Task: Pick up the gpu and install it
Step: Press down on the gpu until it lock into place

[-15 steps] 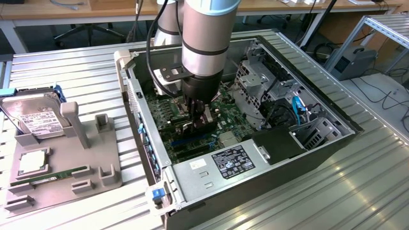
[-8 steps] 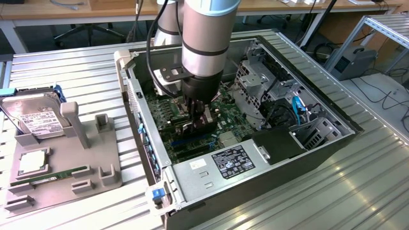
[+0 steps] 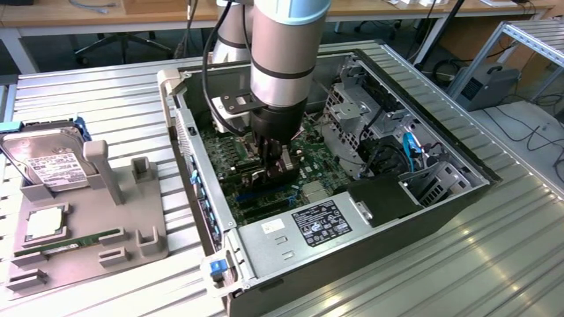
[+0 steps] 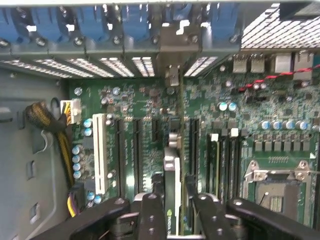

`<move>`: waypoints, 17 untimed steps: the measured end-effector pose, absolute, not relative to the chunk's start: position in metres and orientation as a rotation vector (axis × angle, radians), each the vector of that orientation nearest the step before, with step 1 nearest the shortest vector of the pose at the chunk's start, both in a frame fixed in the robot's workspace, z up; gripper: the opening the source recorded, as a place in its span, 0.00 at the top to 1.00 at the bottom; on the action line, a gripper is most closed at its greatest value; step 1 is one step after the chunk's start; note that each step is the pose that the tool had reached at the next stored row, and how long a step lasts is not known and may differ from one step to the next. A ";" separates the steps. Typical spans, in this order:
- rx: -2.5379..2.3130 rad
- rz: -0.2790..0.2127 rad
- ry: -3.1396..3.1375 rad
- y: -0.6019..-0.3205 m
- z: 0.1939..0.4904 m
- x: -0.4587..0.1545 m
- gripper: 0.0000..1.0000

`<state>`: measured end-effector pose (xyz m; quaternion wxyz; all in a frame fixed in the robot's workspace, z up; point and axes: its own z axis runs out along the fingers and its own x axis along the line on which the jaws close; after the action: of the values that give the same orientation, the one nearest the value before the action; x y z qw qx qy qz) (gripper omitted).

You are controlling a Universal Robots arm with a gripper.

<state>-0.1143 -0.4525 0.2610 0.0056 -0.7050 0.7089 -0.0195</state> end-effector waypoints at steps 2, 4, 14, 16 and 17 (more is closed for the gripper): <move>-2.207 -0.061 2.219 -0.452 0.261 -0.114 0.74; -2.207 -0.061 2.219 -0.452 0.261 -0.114 0.74; -2.207 -0.061 2.219 -0.452 0.261 -0.114 0.60; -2.207 -0.061 2.219 -0.452 0.265 -0.114 0.60; -2.207 -0.061 2.219 -0.452 0.268 -0.114 0.60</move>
<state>-0.1142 -0.4523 0.2676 0.0059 -0.7050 0.7089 -0.0194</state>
